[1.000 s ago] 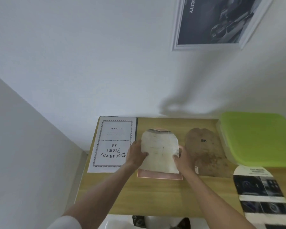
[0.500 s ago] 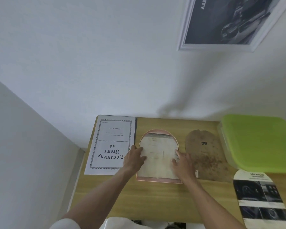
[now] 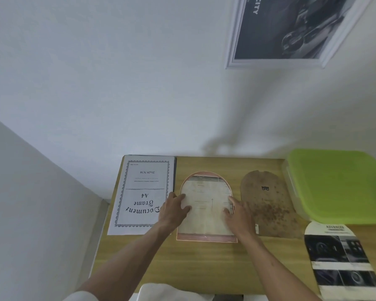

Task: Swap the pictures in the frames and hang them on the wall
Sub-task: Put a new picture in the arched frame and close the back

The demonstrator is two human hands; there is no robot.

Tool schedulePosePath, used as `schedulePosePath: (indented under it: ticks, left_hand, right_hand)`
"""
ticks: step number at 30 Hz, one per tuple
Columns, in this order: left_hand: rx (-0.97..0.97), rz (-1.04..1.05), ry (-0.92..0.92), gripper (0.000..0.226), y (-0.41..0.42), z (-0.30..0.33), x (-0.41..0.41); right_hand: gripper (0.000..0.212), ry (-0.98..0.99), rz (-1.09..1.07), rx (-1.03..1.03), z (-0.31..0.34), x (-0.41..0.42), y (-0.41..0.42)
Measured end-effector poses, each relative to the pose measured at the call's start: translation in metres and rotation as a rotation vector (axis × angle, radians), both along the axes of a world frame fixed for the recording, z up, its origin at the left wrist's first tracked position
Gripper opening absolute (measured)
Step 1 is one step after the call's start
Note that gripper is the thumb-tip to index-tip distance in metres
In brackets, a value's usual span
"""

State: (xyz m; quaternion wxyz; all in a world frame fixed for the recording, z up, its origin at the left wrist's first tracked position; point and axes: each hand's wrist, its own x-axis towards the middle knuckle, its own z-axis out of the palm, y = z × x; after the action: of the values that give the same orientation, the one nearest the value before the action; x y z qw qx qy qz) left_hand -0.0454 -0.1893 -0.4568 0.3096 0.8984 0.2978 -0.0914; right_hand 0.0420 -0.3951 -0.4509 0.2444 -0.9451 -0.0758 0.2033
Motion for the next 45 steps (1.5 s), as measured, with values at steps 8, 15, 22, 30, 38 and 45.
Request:
schedulePosePath:
  ticks: [8, 15, 22, 30, 38, 45]
  left_hand:
    - [0.147, 0.117, -0.282, 0.042, -0.046, 0.028, 0.025]
    - [-0.224, -0.048, -0.149, 0.047, -0.161, 0.034, 0.074]
    - [-0.22, 0.058, 0.134, 0.045, -0.222, 0.018, 0.103]
    - [-0.402, 0.426, 0.017, 0.06, -0.211, 0.014, 0.116]
    - [-0.309, 0.404, -0.131, 0.041, -0.171, 0.053, 0.101]
    - [-0.263, 0.33, -0.157, 0.05, -0.106, 0.066, 0.051]
  right_hand:
    - [0.048, -0.161, -0.118, -0.069, 0.014, 0.023, -0.057]
    - [0.063, -0.039, -0.239, -0.253, 0.015, 0.044, -0.141]
    - [0.068, 0.074, -0.195, -0.244, 0.005, 0.053, -0.178]
    - [0.07, 0.212, -0.314, -0.1, -0.001, 0.071, -0.185]
    - [0.074, 0.365, -0.28, 0.246, 0.007, 0.067, -0.168]
    - [0.048, 0.305, -0.119, 0.34, 0.022, 0.06, -0.119]
